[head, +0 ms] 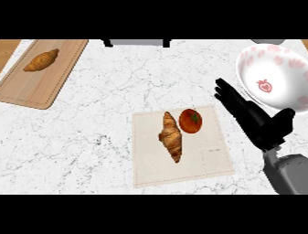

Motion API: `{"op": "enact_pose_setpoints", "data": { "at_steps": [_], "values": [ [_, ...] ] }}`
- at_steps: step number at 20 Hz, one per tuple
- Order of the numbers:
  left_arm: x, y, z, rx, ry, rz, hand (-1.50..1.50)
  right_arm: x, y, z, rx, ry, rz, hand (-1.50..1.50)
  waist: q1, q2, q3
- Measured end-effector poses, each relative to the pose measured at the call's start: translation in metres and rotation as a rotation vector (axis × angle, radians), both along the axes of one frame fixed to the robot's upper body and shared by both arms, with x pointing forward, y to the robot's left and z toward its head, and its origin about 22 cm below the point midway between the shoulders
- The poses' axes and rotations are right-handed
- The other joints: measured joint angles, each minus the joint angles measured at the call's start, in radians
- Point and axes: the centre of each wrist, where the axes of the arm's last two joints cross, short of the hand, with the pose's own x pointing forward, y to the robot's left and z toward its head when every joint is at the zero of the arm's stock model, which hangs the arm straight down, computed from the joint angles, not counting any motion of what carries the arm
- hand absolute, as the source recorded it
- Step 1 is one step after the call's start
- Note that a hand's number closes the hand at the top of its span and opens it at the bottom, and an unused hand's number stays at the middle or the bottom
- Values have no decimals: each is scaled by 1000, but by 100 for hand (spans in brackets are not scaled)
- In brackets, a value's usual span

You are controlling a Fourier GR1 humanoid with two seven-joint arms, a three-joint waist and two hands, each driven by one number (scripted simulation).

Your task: Pick the tomato from the placemat and place it in the bowl

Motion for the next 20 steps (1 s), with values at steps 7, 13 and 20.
{"op": "enact_pose_setpoints", "data": {
  "at_steps": [7, 13, 20],
  "values": [
    [-10, -36, -67, -161, 305, -43, 0, 9, 23, 7, 4, -119, 245, 150, -8, 7, -1],
    [-22, -60, -106, -268, 488, -64, 0, -12, 31, -40, 259, -212, -49, -150, -29, 12, 4],
    [-25, -81, -120, -290, 552, -81, 0, -23, 12, -53, 383, -380, -169, -150, -20, 8, 2]
  ]
}}
